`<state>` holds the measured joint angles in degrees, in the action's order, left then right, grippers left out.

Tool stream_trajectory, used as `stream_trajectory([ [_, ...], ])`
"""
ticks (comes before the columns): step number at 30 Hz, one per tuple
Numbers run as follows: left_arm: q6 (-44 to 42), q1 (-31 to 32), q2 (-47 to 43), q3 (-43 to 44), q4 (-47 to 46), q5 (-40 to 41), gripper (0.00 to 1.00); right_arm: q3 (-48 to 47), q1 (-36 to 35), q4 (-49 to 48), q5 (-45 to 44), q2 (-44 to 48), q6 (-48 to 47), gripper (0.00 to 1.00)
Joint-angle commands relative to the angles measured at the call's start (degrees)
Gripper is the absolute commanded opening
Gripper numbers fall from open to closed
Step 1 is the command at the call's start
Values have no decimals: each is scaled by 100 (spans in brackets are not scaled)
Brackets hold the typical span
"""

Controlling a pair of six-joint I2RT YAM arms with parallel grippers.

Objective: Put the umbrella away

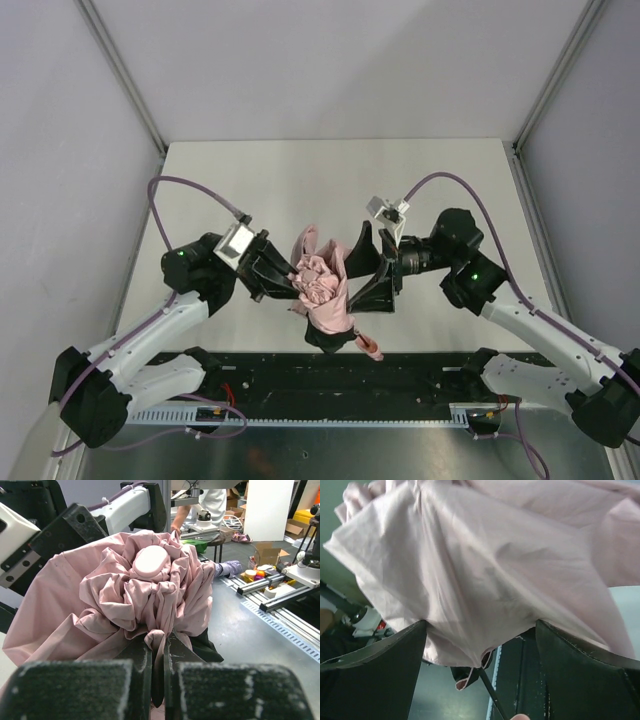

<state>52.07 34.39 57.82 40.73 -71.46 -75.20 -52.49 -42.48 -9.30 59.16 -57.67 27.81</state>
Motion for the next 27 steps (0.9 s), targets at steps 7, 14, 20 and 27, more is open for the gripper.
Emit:
stream_trajectory([
  [7, 24, 46, 35, 403, -603, 666, 0, 353, -620, -1944, 55, -150, 918, 99],
  [14, -85, 143, 19, 351, -617, 1029, 0, 353, -824, -2528, -326, -572, 1158, 99],
  [20, -214, 164, 47, 333, -628, 1371, 0, 313, -937, -2993, -209, -816, 1545, 83],
  [27, -413, 164, 62, 196, -596, 1601, 0, 310, -971, -2869, -215, -764, 1518, 46],
])
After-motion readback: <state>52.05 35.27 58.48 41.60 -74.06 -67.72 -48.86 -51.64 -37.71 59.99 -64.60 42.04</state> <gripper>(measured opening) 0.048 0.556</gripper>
